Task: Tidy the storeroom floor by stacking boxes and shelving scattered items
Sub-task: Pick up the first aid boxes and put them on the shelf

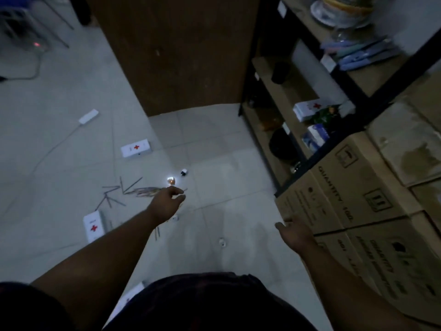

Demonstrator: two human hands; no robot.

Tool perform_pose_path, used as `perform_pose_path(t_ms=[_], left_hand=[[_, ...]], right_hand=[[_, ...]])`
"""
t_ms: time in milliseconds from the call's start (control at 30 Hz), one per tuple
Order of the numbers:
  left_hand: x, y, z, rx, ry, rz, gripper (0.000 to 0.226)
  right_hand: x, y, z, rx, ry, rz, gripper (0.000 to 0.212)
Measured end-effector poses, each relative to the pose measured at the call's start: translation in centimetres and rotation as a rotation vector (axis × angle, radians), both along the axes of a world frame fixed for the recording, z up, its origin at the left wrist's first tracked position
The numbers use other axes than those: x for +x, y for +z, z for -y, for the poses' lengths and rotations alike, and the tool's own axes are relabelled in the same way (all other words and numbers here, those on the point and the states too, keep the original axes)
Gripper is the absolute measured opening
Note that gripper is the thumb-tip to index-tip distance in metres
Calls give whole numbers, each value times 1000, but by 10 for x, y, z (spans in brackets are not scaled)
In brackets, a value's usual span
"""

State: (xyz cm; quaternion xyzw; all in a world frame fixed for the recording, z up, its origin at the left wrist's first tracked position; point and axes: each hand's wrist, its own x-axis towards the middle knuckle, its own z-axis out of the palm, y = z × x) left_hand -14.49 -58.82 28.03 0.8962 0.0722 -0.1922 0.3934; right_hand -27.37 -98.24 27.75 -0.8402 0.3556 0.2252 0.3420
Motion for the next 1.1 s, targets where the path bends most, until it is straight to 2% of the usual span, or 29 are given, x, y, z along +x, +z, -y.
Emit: perform_pose_path(t_ms=[100,200,300,400,700,1100], left_hand=[[-38,-8,-55,-51,90,-2,9],[-81,-14,-115,-42,119,3,14],[-116,-15,-171,-32,151,13,17],[-142,-17,-226,-24,229,4,14],[-168,-23,-317,-70,413,-35,11],[-83,-4,-363,-63,381,9,11]], right_hand=[[-5,-9,-41,-23,18,57,31],[-8,-9,-93,-77,3,221,8],[-8,-7,-147,-145,72,341,17],[-5,-2,-200,-161,157,397,15],[25,-4,-310,-102,349,358,13],[118,-13,-375,-101,476,272,15]])
